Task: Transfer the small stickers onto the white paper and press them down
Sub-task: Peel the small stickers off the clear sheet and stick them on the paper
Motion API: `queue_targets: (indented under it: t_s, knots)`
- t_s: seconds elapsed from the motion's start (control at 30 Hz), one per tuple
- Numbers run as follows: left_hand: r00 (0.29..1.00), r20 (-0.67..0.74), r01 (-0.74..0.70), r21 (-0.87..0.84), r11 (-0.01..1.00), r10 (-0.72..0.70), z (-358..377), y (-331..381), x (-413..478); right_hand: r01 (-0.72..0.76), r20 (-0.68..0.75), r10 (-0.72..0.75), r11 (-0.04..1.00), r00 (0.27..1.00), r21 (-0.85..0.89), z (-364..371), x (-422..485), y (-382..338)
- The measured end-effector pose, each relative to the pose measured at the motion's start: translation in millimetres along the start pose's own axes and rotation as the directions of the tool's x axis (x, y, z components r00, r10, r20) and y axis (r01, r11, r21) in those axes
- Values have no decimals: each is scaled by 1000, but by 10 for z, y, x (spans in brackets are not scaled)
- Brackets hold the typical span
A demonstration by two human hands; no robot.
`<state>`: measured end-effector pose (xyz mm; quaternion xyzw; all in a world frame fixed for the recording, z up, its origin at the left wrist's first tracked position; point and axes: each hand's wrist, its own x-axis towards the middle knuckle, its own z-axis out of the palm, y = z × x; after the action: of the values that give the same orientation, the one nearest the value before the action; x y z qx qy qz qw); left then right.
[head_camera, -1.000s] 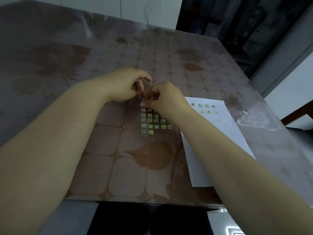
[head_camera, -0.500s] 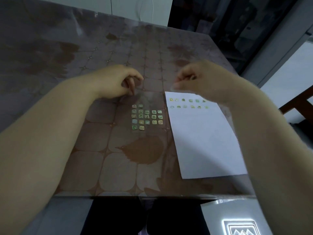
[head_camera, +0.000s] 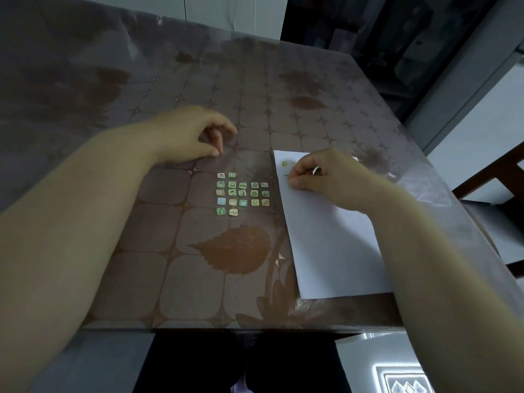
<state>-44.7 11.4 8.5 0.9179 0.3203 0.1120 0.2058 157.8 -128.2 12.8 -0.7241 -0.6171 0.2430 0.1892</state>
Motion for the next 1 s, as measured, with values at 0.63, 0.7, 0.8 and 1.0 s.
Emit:
queue_targets:
  t_s: [0.63,0.7,0.8,1.0]
  knots:
    - [1000,17,-7,-19,1000,7,8,40,-17,-144,-1,144,988,990,-63,-52,90,-89]
    - [1000,14,-13,-23,1000,13,16,52,-16,-90,9,91,989,996,-114,-65,86,-141]
    - [1000,15,-17,-23,1000,18,12,45,-16,60,-4,-60,996,998,-59,27,112,-257]
    - [999,30,-19,-14,1000,19,7,67,-19,125,-134,-128,992,983,-33,363,298,-425]
